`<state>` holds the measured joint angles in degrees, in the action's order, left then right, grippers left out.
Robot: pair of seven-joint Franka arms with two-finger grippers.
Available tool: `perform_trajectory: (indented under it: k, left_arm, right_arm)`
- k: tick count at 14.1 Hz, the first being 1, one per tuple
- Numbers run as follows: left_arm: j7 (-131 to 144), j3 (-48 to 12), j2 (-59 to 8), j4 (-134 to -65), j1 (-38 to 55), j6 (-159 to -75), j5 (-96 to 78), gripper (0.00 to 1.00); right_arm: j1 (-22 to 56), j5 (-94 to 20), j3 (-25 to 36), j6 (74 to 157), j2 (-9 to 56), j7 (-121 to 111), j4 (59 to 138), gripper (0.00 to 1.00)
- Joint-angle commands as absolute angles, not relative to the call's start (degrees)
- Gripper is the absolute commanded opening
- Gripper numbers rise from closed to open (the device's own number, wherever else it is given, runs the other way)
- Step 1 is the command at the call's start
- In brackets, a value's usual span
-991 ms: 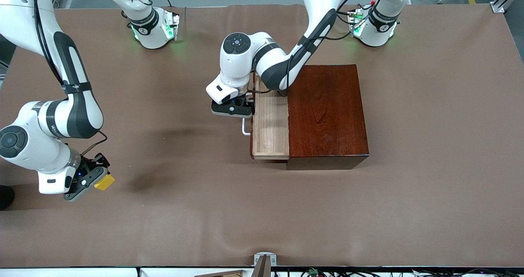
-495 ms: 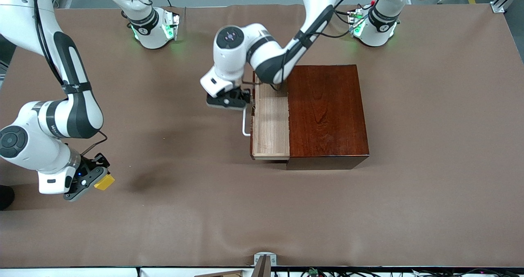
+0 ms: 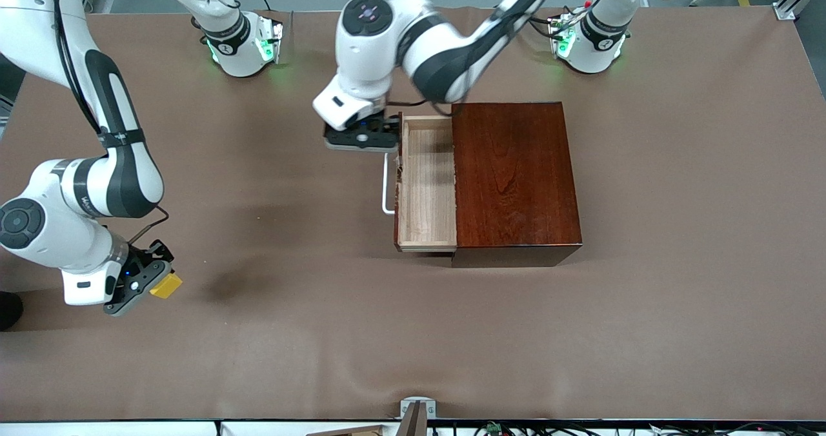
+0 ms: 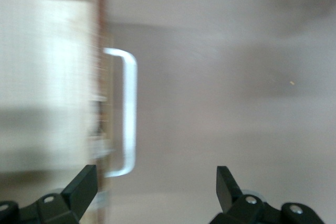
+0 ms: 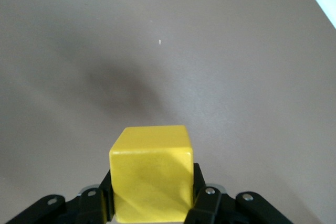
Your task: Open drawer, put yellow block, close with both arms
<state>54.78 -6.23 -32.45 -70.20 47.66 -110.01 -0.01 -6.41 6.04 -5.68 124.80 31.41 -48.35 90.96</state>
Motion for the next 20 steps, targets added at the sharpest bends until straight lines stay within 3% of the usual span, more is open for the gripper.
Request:
perform_trajectory:
  k: [1,4,8,10,14,20]
  left_arm:
    - [48.73,-5.8,-23.06,-72.42,42.74,-99.53,-1.23,1.0]
    - [28.89,-5.71,-16.28,-73.3,35.01,-86.18,-1.32,1.0]
    - [7.43,-5.71,-8.02,-75.75,21.83,-77.71,-1.32,1.0]
    - [-1.89,-5.71,-3.54,-79.96,14.8,-77.52,-1.06,1.0]
    - [-11.67,-5.8,-1.58,-83.4,4.5,-78.57,-0.35,1.0]
    - [-12.39,-5.45,-1.67,-87.27,0.8,-85.5,2.72,1.0]
  right_arm:
    - [-6.77,3.45,-11.05,117.89,27.96,-48.69,89.4,0.0]
    - [-5.63,3.08,-15.28,115.05,25.76,-49.21,88.16,0.0]
    - [-5.45,0.97,-26.34,115.14,25.75,-49.39,84.82,0.0]
    - [-3.96,1.67,-30.74,115.57,25.84,-49.48,84.73,0.0]
    - [4.99,5.96,-30.94,115.58,26.45,-52.72,82.01,0.0]
    - [15.53,11.32,-28.92,115.23,30.58,-50.72,78.15,0.0]
